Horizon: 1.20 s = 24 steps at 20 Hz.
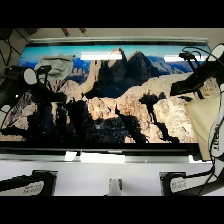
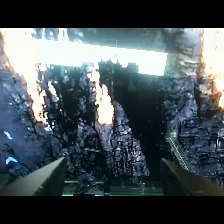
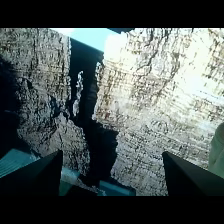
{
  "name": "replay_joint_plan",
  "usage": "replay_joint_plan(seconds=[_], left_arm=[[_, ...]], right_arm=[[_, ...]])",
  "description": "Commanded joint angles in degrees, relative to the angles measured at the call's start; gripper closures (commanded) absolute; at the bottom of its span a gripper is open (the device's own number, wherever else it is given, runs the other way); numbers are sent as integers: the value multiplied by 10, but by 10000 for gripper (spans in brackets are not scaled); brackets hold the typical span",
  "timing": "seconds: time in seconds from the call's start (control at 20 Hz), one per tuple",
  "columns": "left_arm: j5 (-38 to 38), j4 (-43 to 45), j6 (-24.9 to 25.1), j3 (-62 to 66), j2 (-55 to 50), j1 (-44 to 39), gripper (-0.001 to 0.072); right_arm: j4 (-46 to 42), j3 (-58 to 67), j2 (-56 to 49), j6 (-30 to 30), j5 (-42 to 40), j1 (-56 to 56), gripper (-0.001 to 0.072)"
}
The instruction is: Fold the shirts.
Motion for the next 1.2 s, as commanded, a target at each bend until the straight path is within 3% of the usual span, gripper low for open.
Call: replay_joint_plan(seconds=[0.0, 0.65, 0.85, 0.95, 1.05, 1.1, 1.15], left_arm=[[0, 0, 0, 0, 0, 0, 30], [8, -1, -2, 0, -1, 0, 30], [134, -3, -2, 0, -7, -1, 30], [202, -24, -2, 0, -12, -1, 30], [324, -33, -2, 1, -24, -1, 30], [383, -33, -6, 15, -38, 7, 41], [399, -33, -17, 52, -64, 23, 98]], right_arm=[[0, 0, 0, 0, 0, 0, 37], [0, 0, 0, 0, 0, 0, 37], [0, 0, 0, 0, -4, 0, 38], [1, 0, 0, 1, -54, 0, 38], [16, 0, 0, 45, -79, 0, 38], [24, 0, 0, 66, -77, 0, 38], [31, 0, 0, 75, -79, 0, 38]])
